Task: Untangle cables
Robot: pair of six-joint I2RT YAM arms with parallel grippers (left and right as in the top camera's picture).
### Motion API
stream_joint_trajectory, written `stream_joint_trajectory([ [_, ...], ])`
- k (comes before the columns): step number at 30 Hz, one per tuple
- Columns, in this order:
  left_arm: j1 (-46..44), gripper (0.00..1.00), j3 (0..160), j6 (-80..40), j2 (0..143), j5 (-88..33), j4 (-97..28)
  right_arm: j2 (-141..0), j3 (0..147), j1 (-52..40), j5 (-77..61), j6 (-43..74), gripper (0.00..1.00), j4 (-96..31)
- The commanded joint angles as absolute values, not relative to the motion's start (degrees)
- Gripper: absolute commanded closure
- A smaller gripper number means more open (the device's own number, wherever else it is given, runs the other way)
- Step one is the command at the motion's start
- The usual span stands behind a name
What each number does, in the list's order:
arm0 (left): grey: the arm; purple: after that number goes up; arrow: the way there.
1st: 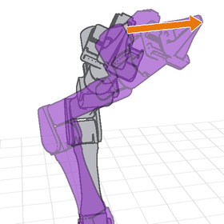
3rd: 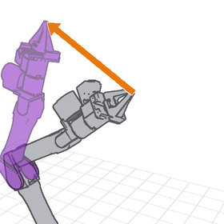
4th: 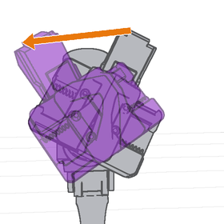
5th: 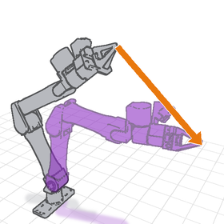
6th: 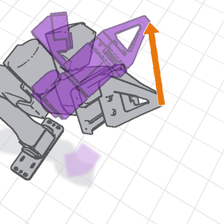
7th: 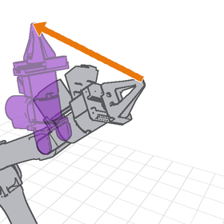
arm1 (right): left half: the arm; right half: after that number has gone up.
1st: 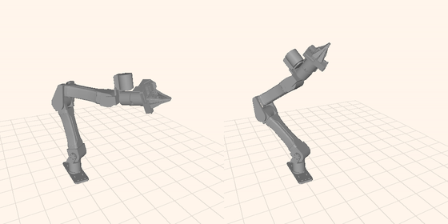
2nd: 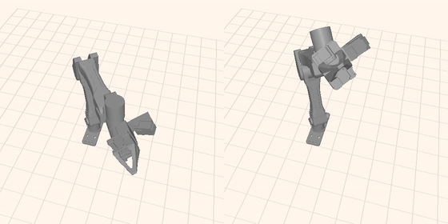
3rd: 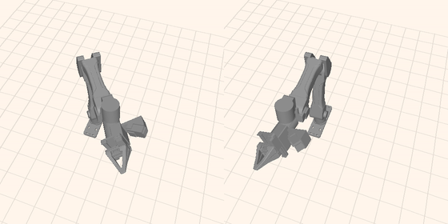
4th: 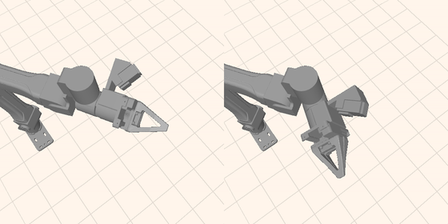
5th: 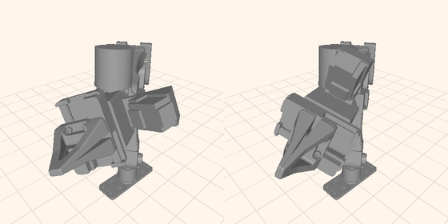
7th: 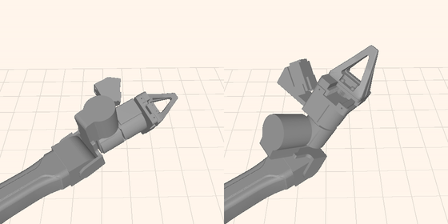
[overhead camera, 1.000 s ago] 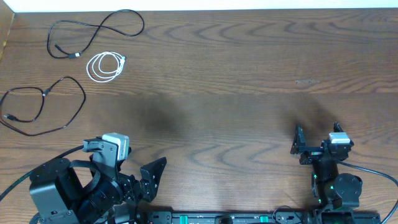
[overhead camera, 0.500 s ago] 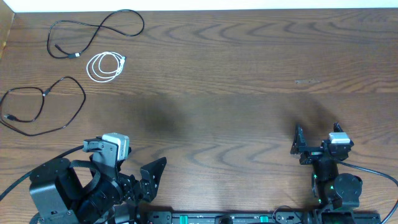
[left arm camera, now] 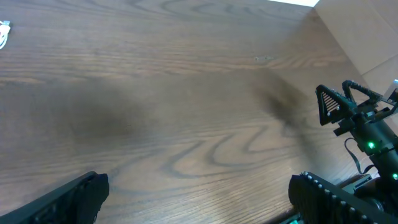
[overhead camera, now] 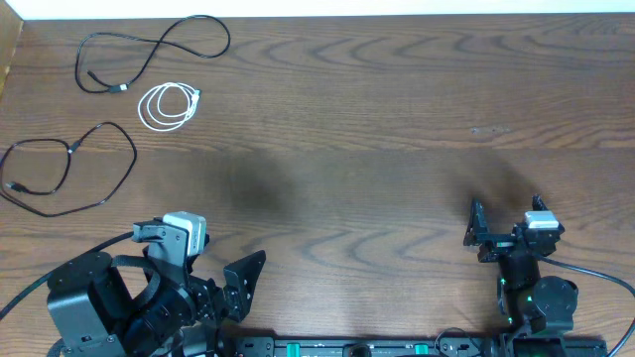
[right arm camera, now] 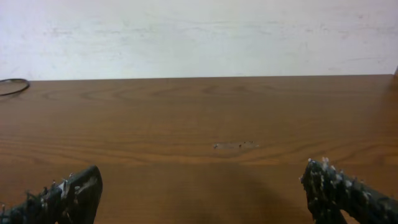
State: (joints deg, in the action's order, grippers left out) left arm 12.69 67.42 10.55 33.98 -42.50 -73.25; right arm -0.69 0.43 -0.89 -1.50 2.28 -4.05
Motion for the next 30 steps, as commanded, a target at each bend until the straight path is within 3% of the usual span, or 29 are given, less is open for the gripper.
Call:
stream_joint_trajectory([
  [1,12.84,0.02,67.61,11.11,33.98,-42.41,-73.25,-0.32,0.32,-1.17,-1.23,1.61,0.01,-4.32],
  [15,7.70,0.02,66.61,11.70,32.25,-39.79,-73.10,-0.32,0.32,-1.17,-1.23,1.63,0.01,-4.32],
  [24,7.62,0.02,59.42,13.91,25.23,-39.81,-63.86,-0.32,0.32,-1.17,-1.23,1.63,0.01,-4.32],
  [30,7.66,0.02,56.55,13.87,19.49,-39.86,-63.96,-0.32,0.32,-1.17,-1.23,1.61,0.01,-4.32],
])
